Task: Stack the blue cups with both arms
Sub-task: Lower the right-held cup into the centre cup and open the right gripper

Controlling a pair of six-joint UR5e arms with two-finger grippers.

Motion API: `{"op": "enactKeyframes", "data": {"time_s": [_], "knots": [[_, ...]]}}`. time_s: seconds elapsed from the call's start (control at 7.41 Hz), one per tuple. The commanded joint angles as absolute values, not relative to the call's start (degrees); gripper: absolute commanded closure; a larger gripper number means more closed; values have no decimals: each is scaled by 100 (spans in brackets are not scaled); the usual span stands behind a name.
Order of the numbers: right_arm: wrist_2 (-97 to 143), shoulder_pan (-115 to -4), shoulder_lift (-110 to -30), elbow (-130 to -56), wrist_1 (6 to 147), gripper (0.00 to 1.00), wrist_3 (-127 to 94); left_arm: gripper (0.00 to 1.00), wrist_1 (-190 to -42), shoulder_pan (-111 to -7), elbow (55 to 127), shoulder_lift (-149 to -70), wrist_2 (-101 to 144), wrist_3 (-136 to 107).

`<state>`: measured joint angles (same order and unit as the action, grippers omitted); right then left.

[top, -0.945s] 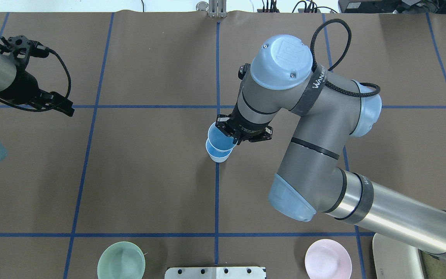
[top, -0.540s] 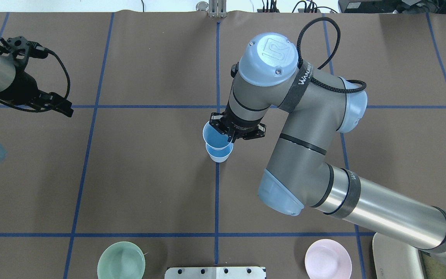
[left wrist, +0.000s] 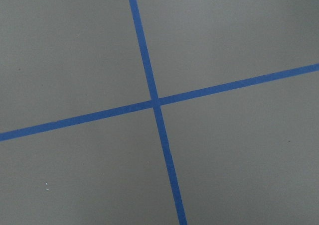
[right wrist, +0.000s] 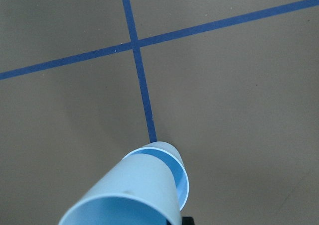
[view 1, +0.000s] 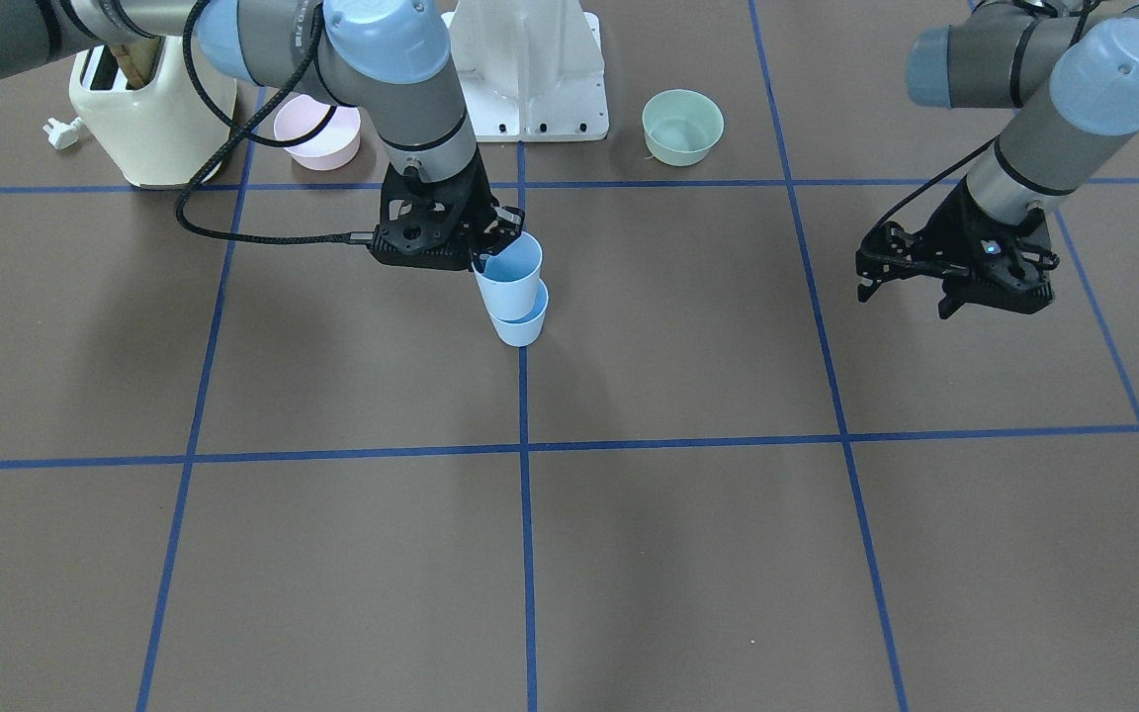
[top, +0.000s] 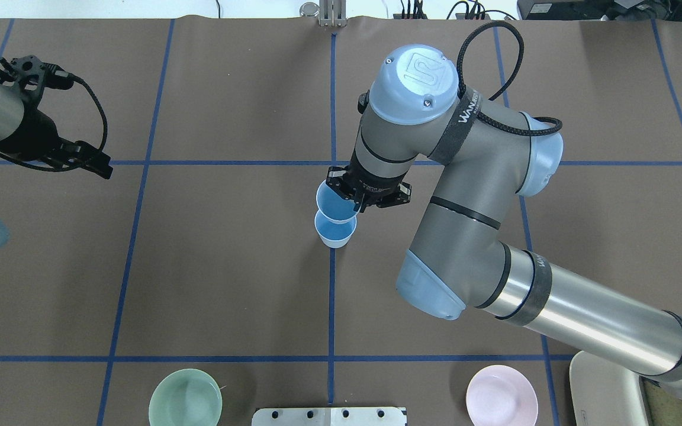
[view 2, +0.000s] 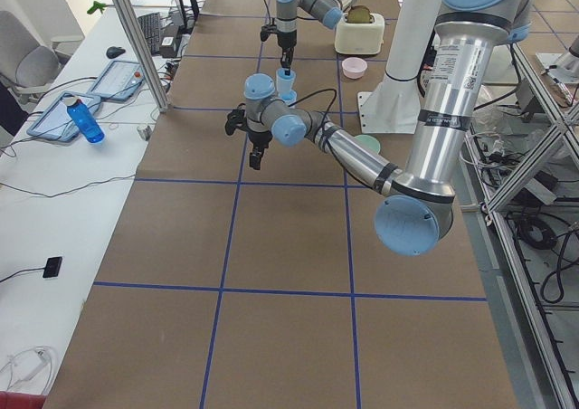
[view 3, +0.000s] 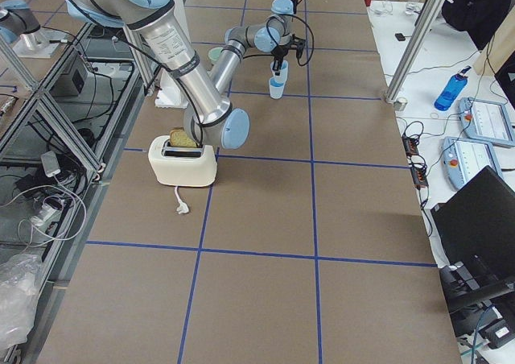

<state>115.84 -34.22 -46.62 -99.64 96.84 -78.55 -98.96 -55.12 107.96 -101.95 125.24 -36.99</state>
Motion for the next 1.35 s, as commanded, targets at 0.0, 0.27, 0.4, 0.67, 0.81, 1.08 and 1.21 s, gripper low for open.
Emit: {"op": "enactKeyframes", "data": {"time_s": [0.0,0.27,0.4,0.67,0.81,1.08,1.21], "knots": [[11584,-3393,-4676,-9835,9449,100,-7919,2,-9896,-5511,10784,-10195,12524,-3709],[11584,-3357,-4667,-9835,9448,100,-7945,2,-9896,-5502,10784,-10204,12524,-3709],[11575,-3340,-4676,-9844,9448,100,-7945,2,-9896,-5502,10775,-10204,12524,-3709],[11575,-3270,-4702,-9835,9448,100,-7937,2,-9896,-5493,10775,-10204,12524,-3709],[11566,-3261,-4711,-9835,9448,100,-7928,2,-9896,-5493,10767,-10204,12524,-3709],[11566,-3243,-4729,-9835,9448,100,-7919,2,-9896,-5484,10758,-10204,12524,-3709],[11566,-3243,-4729,-9818,9448,100,-7910,2,-9896,-5476,10749,-10213,12524,-3744]]}}
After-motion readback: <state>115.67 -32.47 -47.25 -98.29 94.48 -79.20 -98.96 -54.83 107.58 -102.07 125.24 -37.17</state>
